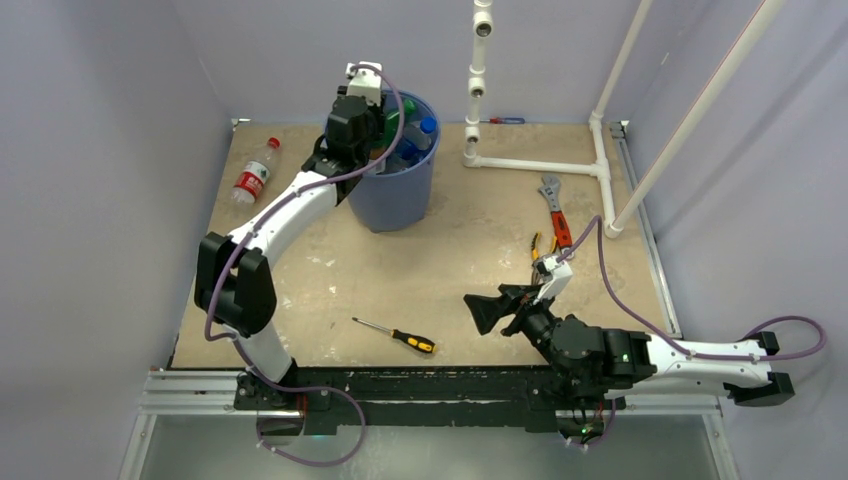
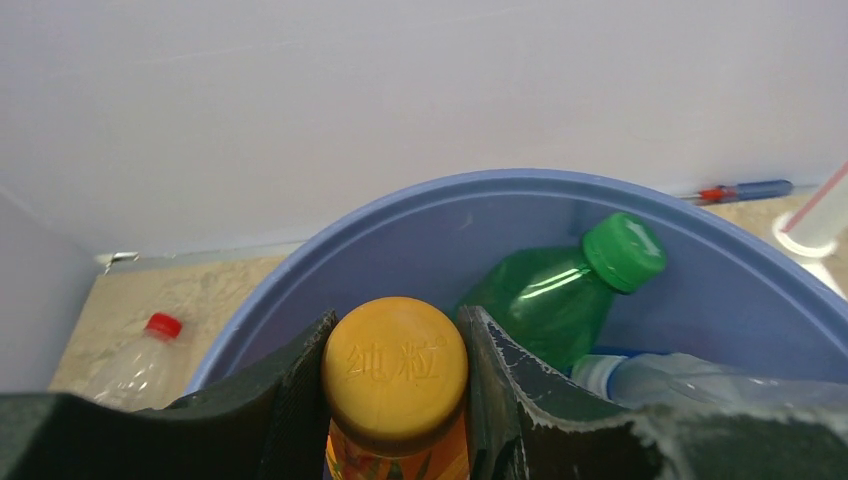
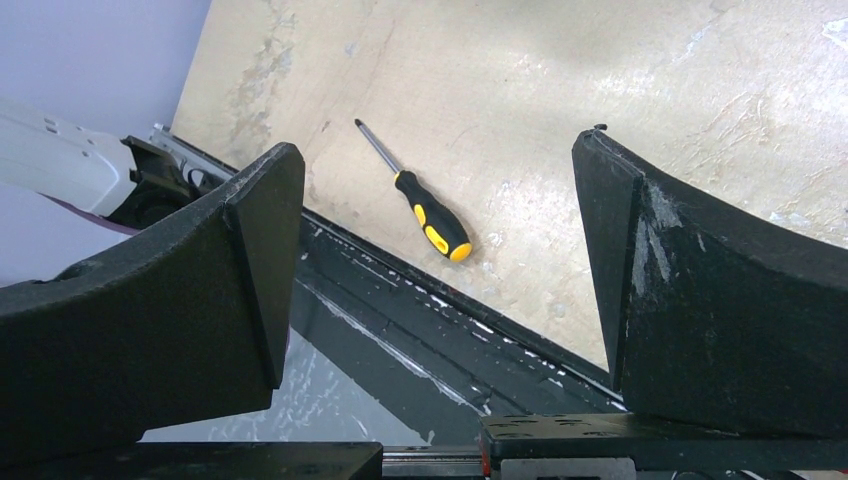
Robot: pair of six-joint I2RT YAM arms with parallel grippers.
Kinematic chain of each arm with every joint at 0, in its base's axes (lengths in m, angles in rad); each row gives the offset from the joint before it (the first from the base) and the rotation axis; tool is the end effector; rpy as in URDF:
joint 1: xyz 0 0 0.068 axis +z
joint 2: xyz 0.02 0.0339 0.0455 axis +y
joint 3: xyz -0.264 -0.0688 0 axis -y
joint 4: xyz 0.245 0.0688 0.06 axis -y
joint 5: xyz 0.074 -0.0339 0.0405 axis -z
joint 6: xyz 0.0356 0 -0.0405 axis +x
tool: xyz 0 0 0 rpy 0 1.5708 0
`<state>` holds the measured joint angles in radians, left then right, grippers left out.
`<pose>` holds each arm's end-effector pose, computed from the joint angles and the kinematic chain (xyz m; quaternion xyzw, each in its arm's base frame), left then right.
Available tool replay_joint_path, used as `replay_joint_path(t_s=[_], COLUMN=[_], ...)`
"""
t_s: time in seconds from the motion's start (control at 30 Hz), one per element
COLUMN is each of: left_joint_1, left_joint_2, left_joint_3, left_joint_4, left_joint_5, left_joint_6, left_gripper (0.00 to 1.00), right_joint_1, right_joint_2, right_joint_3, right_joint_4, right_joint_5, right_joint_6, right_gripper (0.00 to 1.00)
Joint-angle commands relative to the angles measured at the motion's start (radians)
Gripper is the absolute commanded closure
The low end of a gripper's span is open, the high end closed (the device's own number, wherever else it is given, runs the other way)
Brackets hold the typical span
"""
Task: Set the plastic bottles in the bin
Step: Place the plastic bottle in the trash bin.
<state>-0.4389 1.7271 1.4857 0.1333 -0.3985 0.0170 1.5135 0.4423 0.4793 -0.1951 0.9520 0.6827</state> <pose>0.3856 -0.1658 0.3624 0.0361 0.7406 0.0070 0.6710 0.0357 0.1156 0.2806 -0.0007 0.7387 0.3549 0.5730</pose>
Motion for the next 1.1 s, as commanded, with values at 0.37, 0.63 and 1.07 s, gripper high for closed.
replay_joint_path(t_s=[0.37, 0.63, 1.07], left_joint_1=[0.017, 0.017, 0.017], left_joint_2=[-0.036, 0.111, 0.101], left_joint_3=[0.074, 0.139, 0.179], left_joint_4=[0.019, 0.001, -0.043], left_joint_5=[-0.118, 0.044, 0.034], left_joint_6=[0.016, 0.011, -0.051], left_gripper=[1.0, 1.0, 0.08], right_joint_1=[0.002, 0.002, 0.002], right_joint_2=[0.001, 0.023, -0.004], right_joint_3=[0.039, 0.066, 0.059], right_joint_4=[0.025, -0.003, -0.018], right_joint_5=[0.022, 0.031, 0.03], right_joint_6=[0.005, 0.012, 0.019], right_gripper=[0.04, 0.04, 0.04])
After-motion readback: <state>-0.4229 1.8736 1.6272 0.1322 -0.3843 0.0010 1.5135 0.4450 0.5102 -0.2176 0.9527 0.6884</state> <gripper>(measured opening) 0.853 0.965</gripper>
